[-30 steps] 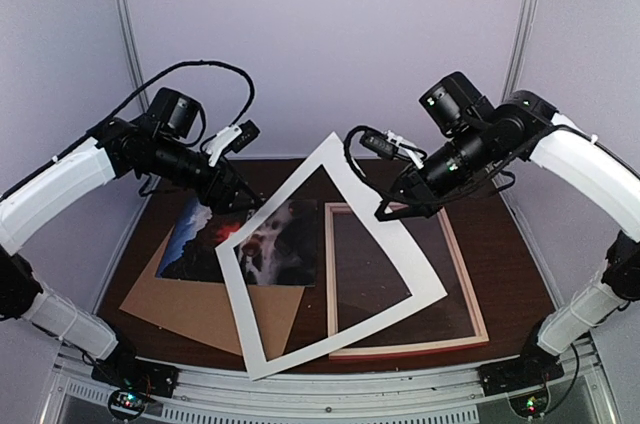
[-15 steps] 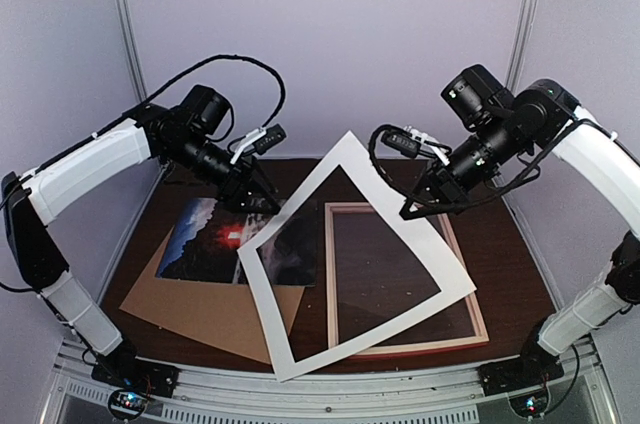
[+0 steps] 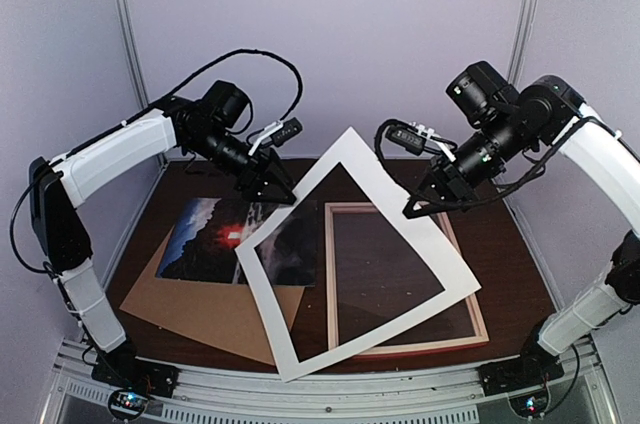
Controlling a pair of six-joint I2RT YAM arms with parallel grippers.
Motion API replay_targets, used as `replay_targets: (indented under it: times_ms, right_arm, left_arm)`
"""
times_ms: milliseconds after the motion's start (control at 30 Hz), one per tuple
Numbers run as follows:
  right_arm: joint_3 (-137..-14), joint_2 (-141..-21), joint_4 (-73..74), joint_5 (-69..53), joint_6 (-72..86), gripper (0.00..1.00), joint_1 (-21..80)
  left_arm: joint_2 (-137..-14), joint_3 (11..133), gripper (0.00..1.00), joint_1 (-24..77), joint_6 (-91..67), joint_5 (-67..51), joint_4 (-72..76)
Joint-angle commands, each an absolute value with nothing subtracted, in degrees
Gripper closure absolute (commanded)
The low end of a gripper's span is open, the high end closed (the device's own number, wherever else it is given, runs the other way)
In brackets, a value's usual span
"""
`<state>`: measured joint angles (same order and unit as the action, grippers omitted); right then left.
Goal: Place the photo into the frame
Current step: Pass from the right arm to the left
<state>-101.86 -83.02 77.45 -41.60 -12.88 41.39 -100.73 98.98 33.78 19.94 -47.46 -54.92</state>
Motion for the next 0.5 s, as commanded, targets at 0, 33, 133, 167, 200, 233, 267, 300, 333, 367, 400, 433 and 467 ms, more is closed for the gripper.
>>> replay_targets:
  times_ms: [0,33,133,167,200,233,267,300,333,367,400,433,467]
  right_arm:
    - [-103.41,-82.10,78.38,-42.58,-13.33,1.00,39.74]
    - [-103.30,-82.03,78.28,-42.73,-13.27,1.00,39.30]
    - [-103.19,-82.16,77.96,-42.96,-12.86,1.00,38.22]
    - [-103.12,-82.25,77.96,-42.90,-12.76,1.00,37.89]
    - [-103.03,-82.33,77.89,-42.81,-12.70,1.00,37.48]
    - [-102.89,-82.27,77.76,-42.81,-12.54,1.00,37.12]
    - [-102.77,-82.24,77.61,-43.01,-12.42,1.00,36.83]
    - [-102.67,-82.20,77.41,-43.20,-12.40,1.00,36.56]
    - [-102.58,-82.11,77.31,-43.24,-12.24,1.00,36.34]
    - [-102.57,-82.09,77.26,-43.16,-12.18,1.00,36.10]
    - [-102.49,-82.10,77.27,-43.08,-12.18,1.00,35.83]
    - [-102.30,-82.03,77.15,-43.00,-12.16,1.00,35.52]
    - [-102.04,-81.93,77.04,-42.86,-12.07,1.00,35.25]
  left_arm:
    - [-102.06,101.63,0.21,33.40,22.67,-52.73,-56.54]
    - [-102.12,101.30,0.23,33.40,23.02,-53.37,-56.67]
    - [-102.57,100.37,0.35,33.40,23.11,-55.07,-56.97]
    - [-102.89,100.51,0.39,33.40,23.07,-55.49,-57.38]
    - [-103.26,100.66,0.42,33.40,23.03,-55.90,-57.83]
    - [-103.29,100.61,0.45,33.40,22.95,-56.31,-58.05]
    - [-103.37,100.49,0.47,33.38,22.81,-56.58,-58.09]
    - [-103.39,100.37,0.51,33.40,22.77,-56.76,-58.10]
    - [-103.52,100.33,0.54,33.40,22.62,-56.75,-58.10]
    - [-103.68,100.46,0.58,33.40,22.53,-56.53,-58.30]
    - [-103.78,100.72,0.61,33.40,22.55,-56.32,-58.61]
    - [-103.87,100.91,0.64,33.40,22.55,-55.99,-58.99]
    - [-103.99,101.12,0.66,33.40,22.58,-55.77,-59.20]
